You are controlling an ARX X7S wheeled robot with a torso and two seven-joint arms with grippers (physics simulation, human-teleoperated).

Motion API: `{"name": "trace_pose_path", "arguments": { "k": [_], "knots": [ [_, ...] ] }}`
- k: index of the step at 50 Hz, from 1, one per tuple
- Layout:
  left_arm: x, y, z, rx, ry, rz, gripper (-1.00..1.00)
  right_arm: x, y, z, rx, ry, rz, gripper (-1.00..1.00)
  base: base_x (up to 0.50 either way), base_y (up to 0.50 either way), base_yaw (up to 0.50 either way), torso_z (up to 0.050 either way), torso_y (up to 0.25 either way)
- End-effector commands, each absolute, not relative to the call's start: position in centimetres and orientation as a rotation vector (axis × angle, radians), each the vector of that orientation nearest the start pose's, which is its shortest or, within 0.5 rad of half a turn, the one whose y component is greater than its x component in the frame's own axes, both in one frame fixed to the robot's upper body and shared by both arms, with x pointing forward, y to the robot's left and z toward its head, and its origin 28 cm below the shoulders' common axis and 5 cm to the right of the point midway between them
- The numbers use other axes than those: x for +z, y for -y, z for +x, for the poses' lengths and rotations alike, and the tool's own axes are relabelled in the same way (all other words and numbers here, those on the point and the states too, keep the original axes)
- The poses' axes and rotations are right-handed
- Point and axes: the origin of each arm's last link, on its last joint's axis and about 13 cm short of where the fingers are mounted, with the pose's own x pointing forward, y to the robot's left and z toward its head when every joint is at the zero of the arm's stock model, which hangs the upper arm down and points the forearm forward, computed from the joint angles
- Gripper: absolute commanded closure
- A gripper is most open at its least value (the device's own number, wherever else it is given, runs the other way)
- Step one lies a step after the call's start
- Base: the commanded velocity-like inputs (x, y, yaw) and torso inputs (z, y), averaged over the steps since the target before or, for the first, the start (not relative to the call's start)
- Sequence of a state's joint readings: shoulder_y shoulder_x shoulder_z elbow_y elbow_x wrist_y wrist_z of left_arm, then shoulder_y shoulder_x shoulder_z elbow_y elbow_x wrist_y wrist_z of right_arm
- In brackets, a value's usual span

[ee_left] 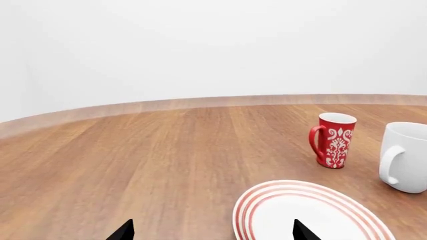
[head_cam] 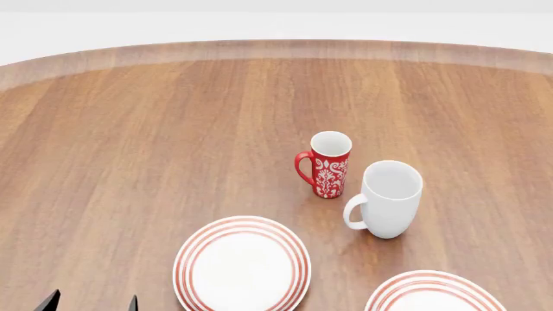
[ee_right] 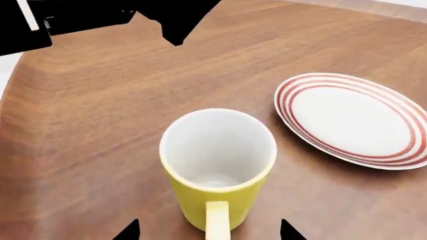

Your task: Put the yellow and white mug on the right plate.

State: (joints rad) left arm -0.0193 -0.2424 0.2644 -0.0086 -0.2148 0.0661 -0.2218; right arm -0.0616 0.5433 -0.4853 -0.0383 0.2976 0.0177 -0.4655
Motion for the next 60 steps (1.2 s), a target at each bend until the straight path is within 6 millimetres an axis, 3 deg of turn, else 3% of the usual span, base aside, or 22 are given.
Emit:
{"name": "trace_pose_path", "arguments": {
  "k": [1,44,45,60],
  "knots": [
    [1.3,-21.2,20.9,-0.034,0.019,0.02,-1.0,-1.3,13.8,17.5,0.935,-0.309,-0.15,-1.0,0.0,0.0,0.0,0.0,0.0],
    [1.4,-21.2,20.9,-0.033,0.02,0.021,-1.0,-5.0,13.0,17.9,0.938,-0.396,-0.131,-1.0,0.0,0.0,0.0,0.0,0.0],
    [1.4,-21.2,20.9,-0.033,0.02,0.022,-1.0,-5.0,13.0,17.9,0.939,-0.397,-0.13,1.0,0.0,0.0,0.0,0.0,0.0],
    [1.4,-21.2,20.8,-0.034,0.02,0.021,-1.0,-5.1,13.2,18.0,0.935,-0.394,-0.125,1.0,0.0,0.0,0.0,0.0,0.0]
  ]
}}
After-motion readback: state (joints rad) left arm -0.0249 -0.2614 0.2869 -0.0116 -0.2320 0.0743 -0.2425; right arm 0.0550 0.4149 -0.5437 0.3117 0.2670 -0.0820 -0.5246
